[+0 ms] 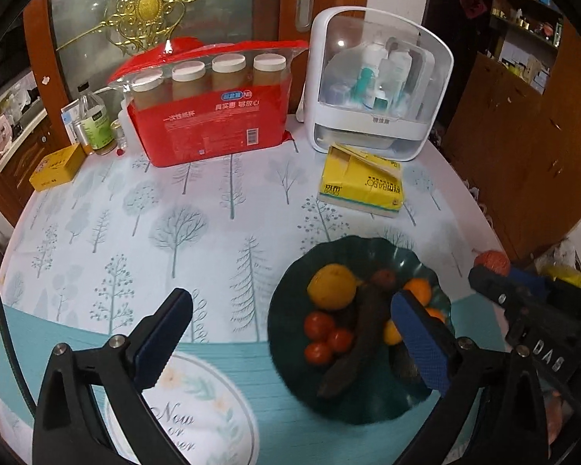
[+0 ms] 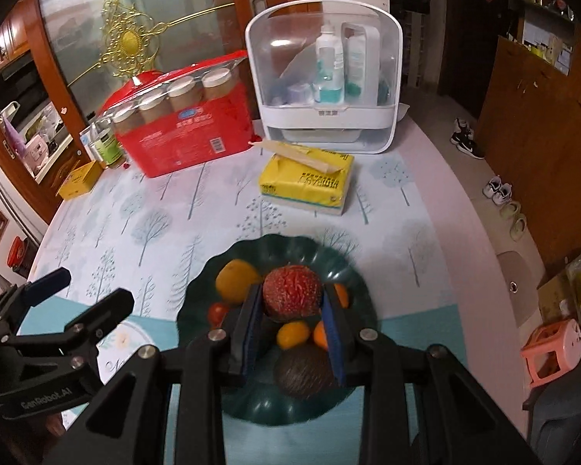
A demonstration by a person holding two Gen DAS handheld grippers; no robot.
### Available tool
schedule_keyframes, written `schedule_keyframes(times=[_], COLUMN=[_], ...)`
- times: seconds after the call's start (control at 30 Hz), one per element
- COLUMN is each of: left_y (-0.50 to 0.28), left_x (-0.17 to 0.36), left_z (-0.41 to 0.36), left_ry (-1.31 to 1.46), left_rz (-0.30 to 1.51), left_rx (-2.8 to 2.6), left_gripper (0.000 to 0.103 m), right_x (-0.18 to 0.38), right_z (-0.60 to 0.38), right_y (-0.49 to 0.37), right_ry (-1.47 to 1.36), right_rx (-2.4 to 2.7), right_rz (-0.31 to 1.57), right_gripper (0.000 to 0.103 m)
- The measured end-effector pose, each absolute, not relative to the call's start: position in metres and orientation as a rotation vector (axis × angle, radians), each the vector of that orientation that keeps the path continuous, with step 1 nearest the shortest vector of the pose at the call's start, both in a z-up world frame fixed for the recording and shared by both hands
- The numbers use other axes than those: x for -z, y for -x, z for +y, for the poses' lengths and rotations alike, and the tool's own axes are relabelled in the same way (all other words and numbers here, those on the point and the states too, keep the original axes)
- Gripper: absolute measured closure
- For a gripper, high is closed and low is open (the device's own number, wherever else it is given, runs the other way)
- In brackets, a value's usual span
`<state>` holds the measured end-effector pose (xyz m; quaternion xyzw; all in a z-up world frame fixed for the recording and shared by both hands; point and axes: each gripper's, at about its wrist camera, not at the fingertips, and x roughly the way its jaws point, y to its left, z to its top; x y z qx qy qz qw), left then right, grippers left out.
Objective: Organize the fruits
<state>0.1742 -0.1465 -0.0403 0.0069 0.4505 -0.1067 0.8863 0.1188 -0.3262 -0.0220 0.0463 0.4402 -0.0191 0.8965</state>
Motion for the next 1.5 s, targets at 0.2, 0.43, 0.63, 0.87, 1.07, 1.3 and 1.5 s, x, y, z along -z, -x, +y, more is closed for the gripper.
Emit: schedule_keyframes(times=[0.2,0.43,0.63,0.87,1.07,1.3,1.5], left_y=[-0.196,-0.196,-0.194,-0.19,-0.179,-0.169,-0.158], left_x=[0.074,0.101,0.107,0.106,0.099,0.091,0.089], left_z=[-0.156,-0.161,-0.166,-0.165,-0.165,-0.161,-0.155], left_ry=[0.019,-0.006,-0.045,-0.044,-0.057,-0.056,-0.064], left_rz=[1.033,1.094,1.11,1.121,1.098,1.086,1.082], left_rx=[0.223,0.2,0.192,0.198,0.217,0.242,0.243], left_gripper=[0.001,0.001,0.001,0.001,0.001,0.001,0.001], right_x=[0.059,0.106,0.119,0.116,0.113,0.105,0.104], right_z=[-0.335,-0.332,-0.331,-0.327,-0.324,-0.32,-0.317], right_y=[-0.14,-0.15,-0.15,-0.148,-0.141,-0.13,-0.116], right_ry=[-0.097,-0.098,-0.09,-0.074,-0.081,-0.073,-0.084], right_rx=[0.019,-0.051,-0.059,-0.072,-0.075,-0.055,-0.028], right_rz=[0.993,1.126,1.145,1.135,1.131,1.113,1.105], right_gripper=[0.072,0.072,0.049,0.047,0.047,0.047,0.047])
